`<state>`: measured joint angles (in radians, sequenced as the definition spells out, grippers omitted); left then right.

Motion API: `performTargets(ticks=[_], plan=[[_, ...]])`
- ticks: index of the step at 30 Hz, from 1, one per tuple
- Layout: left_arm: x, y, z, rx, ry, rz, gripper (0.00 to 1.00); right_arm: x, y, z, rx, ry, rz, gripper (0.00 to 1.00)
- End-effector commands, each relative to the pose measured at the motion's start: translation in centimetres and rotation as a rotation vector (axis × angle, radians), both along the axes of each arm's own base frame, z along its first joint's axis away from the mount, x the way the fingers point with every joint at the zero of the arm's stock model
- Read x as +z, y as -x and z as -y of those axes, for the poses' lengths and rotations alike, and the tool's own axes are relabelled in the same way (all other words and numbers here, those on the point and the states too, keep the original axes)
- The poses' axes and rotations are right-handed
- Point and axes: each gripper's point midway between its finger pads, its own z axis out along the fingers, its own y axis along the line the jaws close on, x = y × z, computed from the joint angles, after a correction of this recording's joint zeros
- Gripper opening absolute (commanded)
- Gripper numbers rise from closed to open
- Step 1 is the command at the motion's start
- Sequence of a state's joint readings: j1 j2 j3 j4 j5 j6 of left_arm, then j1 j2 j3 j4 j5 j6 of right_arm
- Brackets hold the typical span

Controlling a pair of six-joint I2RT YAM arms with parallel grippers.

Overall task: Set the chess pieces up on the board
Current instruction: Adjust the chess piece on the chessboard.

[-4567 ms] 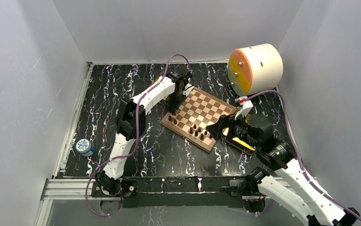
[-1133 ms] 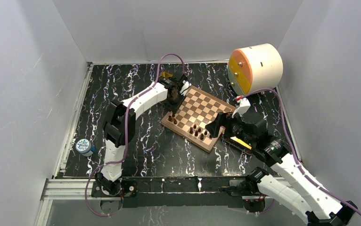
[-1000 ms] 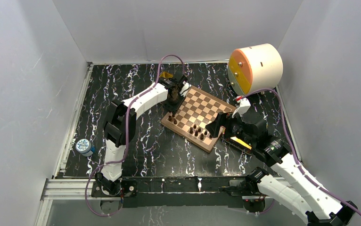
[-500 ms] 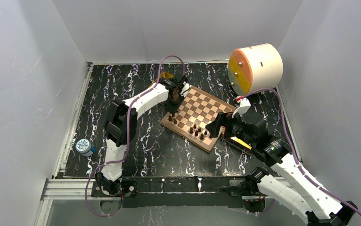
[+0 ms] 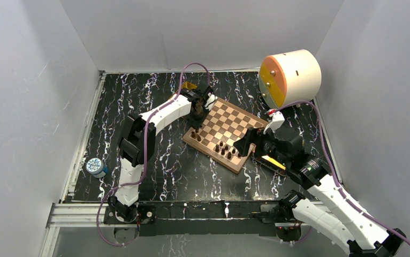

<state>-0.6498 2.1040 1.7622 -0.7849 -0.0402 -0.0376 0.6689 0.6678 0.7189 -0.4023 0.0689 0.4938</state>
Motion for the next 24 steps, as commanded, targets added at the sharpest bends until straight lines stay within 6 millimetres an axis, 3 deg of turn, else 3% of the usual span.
performTargets(ticks=[1, 24], plan=[[0.68, -0.39, 0.47, 0.000, 0.025, 0.009, 0.10, 2.49, -0.57, -0.35, 0.000, -0.040, 0.064, 0.99], [1.12, -0.48, 0.79, -0.002, 0.045, 0.025, 0.11, 3.26, -0.22, -0.04, -0.005, -0.051, 0.071, 0.99]])
